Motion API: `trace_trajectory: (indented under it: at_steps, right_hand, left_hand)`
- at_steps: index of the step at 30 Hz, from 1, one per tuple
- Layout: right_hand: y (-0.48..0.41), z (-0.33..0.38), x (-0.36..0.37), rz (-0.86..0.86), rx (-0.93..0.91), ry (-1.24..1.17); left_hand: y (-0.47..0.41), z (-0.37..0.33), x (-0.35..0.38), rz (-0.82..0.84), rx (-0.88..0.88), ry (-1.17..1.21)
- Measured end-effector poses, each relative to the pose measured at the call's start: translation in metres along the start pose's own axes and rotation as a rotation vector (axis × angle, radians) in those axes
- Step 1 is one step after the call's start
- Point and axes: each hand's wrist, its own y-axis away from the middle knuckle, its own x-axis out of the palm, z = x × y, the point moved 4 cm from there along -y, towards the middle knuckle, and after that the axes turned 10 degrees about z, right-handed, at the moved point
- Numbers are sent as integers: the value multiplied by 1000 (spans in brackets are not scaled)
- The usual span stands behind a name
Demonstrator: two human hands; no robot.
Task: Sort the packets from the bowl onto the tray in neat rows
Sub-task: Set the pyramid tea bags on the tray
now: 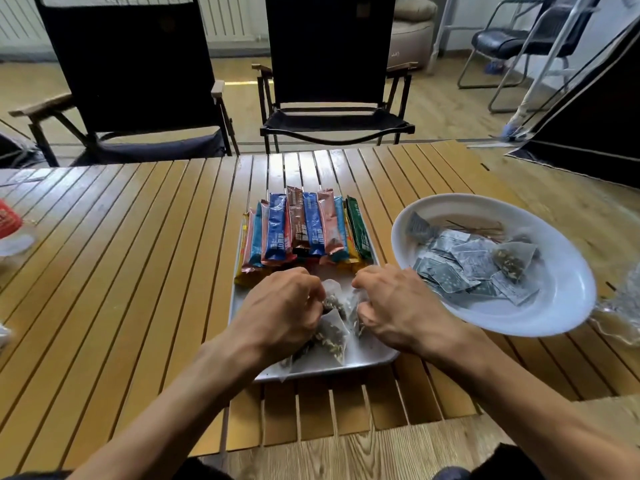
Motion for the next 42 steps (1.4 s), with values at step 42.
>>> trace_trajectory:
  at_steps: [42]
  right_hand:
    - [-2,-19,-9,-377,25,-236]
  left_hand:
    - [-32,4,20,-74,-55,88]
